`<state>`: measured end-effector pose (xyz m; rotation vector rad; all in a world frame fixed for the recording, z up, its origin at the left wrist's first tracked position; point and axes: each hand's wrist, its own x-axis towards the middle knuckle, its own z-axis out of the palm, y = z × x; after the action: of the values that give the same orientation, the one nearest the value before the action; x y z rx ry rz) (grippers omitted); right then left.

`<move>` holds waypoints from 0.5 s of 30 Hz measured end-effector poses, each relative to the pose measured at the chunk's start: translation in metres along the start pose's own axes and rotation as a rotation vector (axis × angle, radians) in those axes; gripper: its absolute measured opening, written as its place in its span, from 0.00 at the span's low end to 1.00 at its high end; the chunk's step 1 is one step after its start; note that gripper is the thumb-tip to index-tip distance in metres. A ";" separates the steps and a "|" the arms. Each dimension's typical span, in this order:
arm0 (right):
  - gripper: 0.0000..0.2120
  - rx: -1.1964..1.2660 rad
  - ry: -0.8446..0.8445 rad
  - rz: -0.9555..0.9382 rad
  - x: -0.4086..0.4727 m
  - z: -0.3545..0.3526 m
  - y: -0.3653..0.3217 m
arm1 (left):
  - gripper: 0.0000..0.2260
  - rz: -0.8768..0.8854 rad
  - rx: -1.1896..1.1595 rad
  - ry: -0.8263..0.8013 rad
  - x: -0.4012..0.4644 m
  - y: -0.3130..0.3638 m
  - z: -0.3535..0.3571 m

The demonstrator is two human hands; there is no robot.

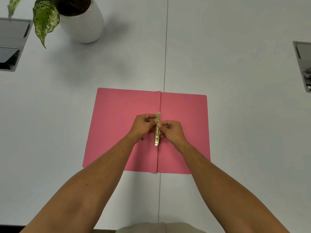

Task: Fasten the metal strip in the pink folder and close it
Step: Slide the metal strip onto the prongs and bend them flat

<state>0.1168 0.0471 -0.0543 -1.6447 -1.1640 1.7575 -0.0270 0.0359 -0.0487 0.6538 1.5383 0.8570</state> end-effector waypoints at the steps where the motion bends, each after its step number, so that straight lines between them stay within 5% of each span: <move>1: 0.03 -0.014 0.001 0.005 0.001 0.000 0.000 | 0.10 0.000 0.021 0.000 0.001 -0.001 -0.001; 15: 0.05 -0.225 0.080 -0.011 0.015 0.006 0.010 | 0.15 0.102 0.332 0.027 0.012 -0.007 -0.002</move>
<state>0.1104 0.0524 -0.0713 -1.8143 -1.3714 1.5859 -0.0300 0.0410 -0.0616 0.9703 1.7003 0.6925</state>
